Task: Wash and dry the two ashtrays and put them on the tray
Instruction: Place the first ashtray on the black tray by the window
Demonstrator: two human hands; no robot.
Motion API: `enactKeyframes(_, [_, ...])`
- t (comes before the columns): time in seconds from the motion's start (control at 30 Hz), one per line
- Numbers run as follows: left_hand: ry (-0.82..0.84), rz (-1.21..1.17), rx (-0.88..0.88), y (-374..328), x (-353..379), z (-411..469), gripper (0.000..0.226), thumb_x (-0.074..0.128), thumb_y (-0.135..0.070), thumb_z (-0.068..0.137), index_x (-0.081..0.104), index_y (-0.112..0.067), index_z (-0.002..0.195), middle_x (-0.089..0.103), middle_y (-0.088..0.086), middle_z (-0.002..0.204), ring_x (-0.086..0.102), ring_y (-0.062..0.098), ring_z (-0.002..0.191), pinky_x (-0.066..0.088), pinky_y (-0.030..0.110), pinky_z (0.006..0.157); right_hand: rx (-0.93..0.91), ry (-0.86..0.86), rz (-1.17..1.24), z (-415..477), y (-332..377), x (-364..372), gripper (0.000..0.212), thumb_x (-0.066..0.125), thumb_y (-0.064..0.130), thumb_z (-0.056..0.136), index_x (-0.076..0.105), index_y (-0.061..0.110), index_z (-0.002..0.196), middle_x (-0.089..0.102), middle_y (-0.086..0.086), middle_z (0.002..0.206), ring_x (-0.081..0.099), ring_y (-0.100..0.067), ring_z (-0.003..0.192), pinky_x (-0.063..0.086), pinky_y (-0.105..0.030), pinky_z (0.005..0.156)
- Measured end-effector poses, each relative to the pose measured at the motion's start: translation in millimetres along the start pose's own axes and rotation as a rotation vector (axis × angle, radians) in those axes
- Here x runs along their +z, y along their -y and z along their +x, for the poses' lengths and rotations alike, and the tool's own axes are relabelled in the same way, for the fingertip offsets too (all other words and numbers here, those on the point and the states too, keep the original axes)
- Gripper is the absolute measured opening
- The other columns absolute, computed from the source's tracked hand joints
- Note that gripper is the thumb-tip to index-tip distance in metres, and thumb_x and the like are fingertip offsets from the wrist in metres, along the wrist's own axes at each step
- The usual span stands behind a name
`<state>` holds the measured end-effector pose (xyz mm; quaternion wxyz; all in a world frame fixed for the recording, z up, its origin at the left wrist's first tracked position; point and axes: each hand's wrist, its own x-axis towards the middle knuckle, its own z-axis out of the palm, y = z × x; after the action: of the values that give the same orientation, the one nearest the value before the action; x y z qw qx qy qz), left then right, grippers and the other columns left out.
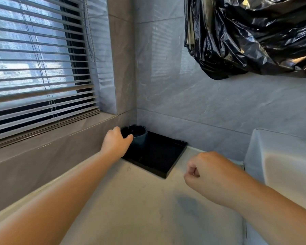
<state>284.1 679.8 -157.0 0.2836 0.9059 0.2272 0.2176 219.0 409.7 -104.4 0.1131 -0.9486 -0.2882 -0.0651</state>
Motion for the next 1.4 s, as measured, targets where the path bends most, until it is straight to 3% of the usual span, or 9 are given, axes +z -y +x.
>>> enactKeyframes(0.1, [-0.137,0.219,0.372,7,2,-11,0.047,0.069,-0.036,0.084,0.059,-0.011,0.122,0.054,0.007,0.116,0.053,0.024,0.106,0.046,0.034,0.089,-0.001,0.006,0.000,0,1,0,0.017,0.051,0.025,0.085,0.062,0.013,0.079,0.064,-0.001,0.078,0.060,-0.018,0.075,0.049,-0.034,0.065])
enactKeyframes(0.2, [-0.155,0.351,0.563,7,7,-13,0.043,0.069,-0.040,0.083,0.062,-0.018,0.120,0.054,0.000,0.113,0.052,0.020,0.107,0.049,0.033,0.089,0.004,0.014,-0.004,0,0,0,0.016,0.051,0.025,0.086,0.062,0.013,0.082,0.065,-0.001,0.080,0.061,-0.019,0.076,0.049,-0.034,0.065])
enactKeyframes(0.47, [-0.108,0.450,0.395,-5,20,10,0.039,0.063,-0.040,0.088,0.061,-0.018,0.120,0.054,0.004,0.115,0.046,0.024,0.106,0.047,0.035,0.089,0.020,0.034,-0.006,0,0,0,0.018,0.052,0.023,0.084,0.064,0.010,0.083,0.068,-0.005,0.083,0.063,-0.022,0.077,0.050,-0.034,0.064])
enactKeyframes(0.9, [-0.065,0.411,0.393,-16,22,11,0.044,0.065,-0.034,0.088,0.055,-0.013,0.124,0.051,0.008,0.120,0.048,0.026,0.110,0.046,0.036,0.091,0.043,0.052,-0.019,2,-4,5,0.020,0.053,0.022,0.084,0.066,0.008,0.087,0.069,-0.008,0.089,0.065,-0.025,0.082,0.049,-0.034,0.063])
enactKeyframes(1.1, [0.106,0.375,0.421,-33,-24,-46,0.045,0.060,-0.039,0.089,0.052,-0.020,0.129,0.053,0.002,0.124,0.055,0.022,0.108,0.049,0.033,0.088,0.069,0.086,-0.047,8,-9,8,0.018,0.054,0.028,0.085,0.066,0.015,0.085,0.067,-0.002,0.090,0.063,-0.021,0.085,0.051,-0.030,0.069])
enactKeyframes(1.2, [0.136,0.291,0.423,-41,-51,-97,0.038,0.060,-0.041,0.089,0.057,-0.025,0.123,0.057,-0.005,0.119,0.057,0.012,0.104,0.047,0.024,0.087,0.081,0.098,-0.065,10,-10,6,0.018,0.054,0.028,0.086,0.066,0.015,0.086,0.066,-0.004,0.093,0.062,-0.024,0.087,0.047,-0.028,0.069])
enactKeyframes(1.3, [0.161,0.179,0.459,-48,-77,-144,0.034,0.061,-0.040,0.089,0.059,-0.028,0.120,0.058,-0.012,0.113,0.054,0.002,0.096,0.043,0.014,0.082,0.066,-0.003,-0.172,10,-13,-9,0.021,0.053,0.029,0.088,0.066,0.014,0.094,0.067,-0.007,0.100,0.062,-0.028,0.093,0.044,-0.029,0.069])
enactKeyframes(1.4, [0.169,0.139,0.498,-58,-101,-179,0.032,0.060,-0.041,0.089,0.059,-0.031,0.119,0.057,-0.016,0.109,0.054,-0.001,0.094,0.046,0.014,0.082,0.070,-0.119,-0.275,-4,-21,-44,0.017,0.052,0.029,0.089,0.062,0.015,0.091,0.067,-0.011,0.100,0.061,-0.033,0.095,0.043,-0.031,0.070])
